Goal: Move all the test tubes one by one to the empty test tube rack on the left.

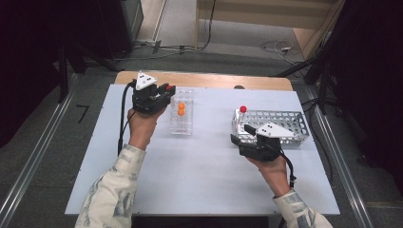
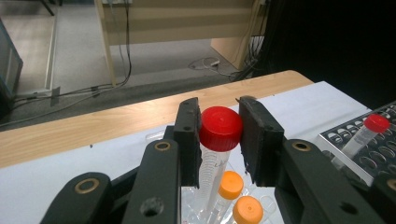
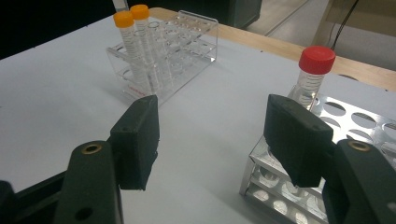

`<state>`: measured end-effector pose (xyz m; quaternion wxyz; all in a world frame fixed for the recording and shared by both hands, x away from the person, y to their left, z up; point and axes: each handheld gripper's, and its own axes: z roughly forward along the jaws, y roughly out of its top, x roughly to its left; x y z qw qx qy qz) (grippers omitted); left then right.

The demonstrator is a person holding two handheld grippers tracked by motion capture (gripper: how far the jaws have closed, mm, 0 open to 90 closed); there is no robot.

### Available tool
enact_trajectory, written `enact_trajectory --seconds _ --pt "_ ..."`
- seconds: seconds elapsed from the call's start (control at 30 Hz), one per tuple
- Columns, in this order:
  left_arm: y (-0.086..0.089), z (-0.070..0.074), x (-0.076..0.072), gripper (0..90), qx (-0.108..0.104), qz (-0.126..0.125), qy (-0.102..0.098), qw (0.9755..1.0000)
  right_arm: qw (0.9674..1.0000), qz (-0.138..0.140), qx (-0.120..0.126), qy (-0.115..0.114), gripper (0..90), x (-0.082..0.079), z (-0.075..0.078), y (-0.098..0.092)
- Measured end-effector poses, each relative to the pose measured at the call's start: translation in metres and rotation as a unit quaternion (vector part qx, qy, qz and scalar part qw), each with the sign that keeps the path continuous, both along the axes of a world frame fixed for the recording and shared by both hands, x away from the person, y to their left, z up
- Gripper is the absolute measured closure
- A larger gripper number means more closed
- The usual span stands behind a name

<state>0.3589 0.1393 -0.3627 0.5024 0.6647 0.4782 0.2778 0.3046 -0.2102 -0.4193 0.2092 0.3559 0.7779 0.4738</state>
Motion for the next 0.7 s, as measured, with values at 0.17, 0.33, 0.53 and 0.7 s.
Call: enact_trajectory --seconds 0.17,0.33,0.53,0.7 --pt "-0.003 -0.003 0.002 69.6 0.005 0.000 0.003 1.0000 1.0000 0.000 0.000 0.000 34.1 0.000 0.000 0.000" --pt "-0.005 -0.005 0.004 69.6 0.007 -0.002 0.004 1.0000 1.0000 -0.001 0.000 0.001 34.1 0.000 0.000 -0.001" --pt "-0.006 -0.008 0.005 69.6 0.009 -0.001 0.007 0.9999 1.0000 -0.001 0.000 0.001 34.1 0.000 0.000 -0.001" --pt "-0.006 -0.012 0.006 69.5 0.010 0.001 0.011 0.9999 1.0000 -0.001 0.000 0.002 34.1 0.000 0.000 -0.001"
